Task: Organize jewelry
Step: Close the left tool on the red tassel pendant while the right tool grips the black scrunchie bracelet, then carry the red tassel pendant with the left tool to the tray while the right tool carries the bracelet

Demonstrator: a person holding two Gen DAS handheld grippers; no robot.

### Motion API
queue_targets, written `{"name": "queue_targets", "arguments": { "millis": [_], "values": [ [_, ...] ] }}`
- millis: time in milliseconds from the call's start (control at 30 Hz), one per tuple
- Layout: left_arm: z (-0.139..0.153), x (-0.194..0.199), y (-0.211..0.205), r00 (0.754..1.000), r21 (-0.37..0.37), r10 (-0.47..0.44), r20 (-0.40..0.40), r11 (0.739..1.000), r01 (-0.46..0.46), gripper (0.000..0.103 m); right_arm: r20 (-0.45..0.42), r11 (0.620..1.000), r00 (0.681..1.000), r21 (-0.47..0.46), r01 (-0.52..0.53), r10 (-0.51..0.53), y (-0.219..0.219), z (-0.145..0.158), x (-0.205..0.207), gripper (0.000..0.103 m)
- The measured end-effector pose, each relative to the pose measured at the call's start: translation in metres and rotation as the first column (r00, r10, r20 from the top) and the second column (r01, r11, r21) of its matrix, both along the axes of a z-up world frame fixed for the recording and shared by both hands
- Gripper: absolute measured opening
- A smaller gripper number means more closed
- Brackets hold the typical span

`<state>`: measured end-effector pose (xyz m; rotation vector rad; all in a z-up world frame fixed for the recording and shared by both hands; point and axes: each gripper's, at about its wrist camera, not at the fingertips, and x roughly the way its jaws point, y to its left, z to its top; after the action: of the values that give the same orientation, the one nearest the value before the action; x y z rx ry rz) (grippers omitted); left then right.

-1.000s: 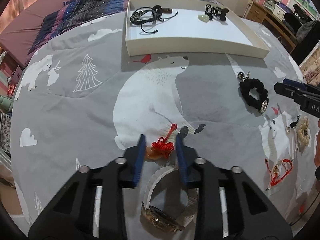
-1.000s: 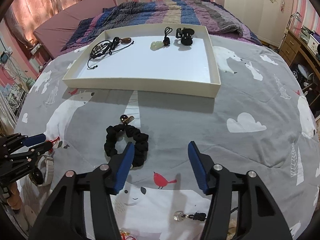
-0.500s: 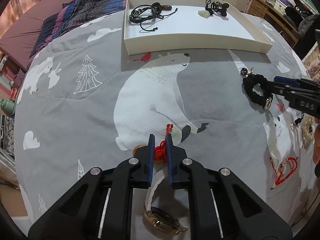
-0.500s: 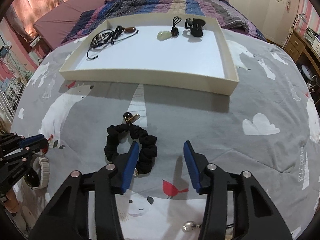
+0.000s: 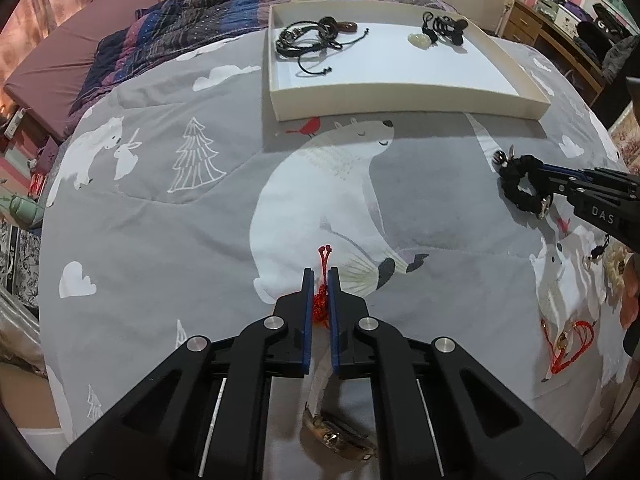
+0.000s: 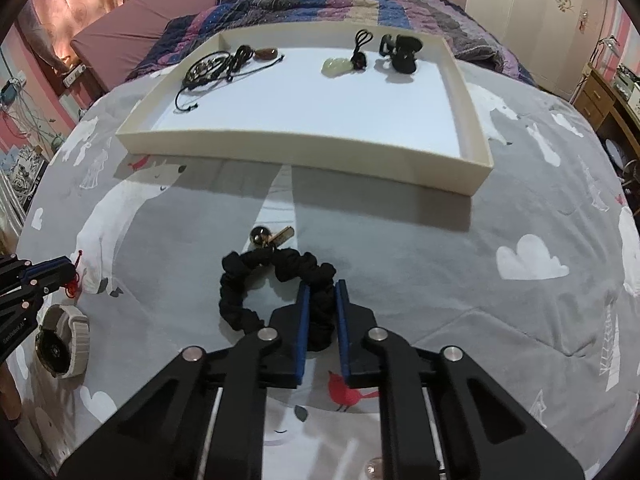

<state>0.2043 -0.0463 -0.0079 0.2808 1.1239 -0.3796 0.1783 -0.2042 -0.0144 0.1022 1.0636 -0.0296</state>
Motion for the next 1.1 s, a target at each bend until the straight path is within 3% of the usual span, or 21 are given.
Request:
{"name": "queue_targets", "arguments": {
  "millis": [400, 733, 900, 1100],
  "values": [
    [0.032, 0.009, 0.005, 0.998, -0.068, 0.039, 0.057, 0.997, -0.035, 0.004, 0.059, 1.0, 0.998, 0.013, 0.022, -0.022, -0.015, 0.024, 0.003, 0.011],
    [0.059, 0.031, -0.019, 0.995, -0.117, 0.028, 0.091, 0.993, -0.017, 0.004, 0.099, 1.0, 0.995, 0.012, 0.021, -0.022, -0.021, 0.045, 0.011, 0.011],
    [0.086, 0.061, -0.034, 0.992, -0.162, 0.036, 0.118, 0.987, -0.016, 0.004, 0.166, 1.0, 0.986, 0.01, 0.025, -0.026, -0.026, 0.08, 0.024, 0.011],
    [0.097, 0.105, -0.057, 0.99, -0.19, 0.046, 0.136, 0.982, -0.02, 0.004, 0.195, 0.999, 0.979, 0.005, 0.051, -0.051, -0.041, 0.102, 0.063, 0.011]
  ]
}}
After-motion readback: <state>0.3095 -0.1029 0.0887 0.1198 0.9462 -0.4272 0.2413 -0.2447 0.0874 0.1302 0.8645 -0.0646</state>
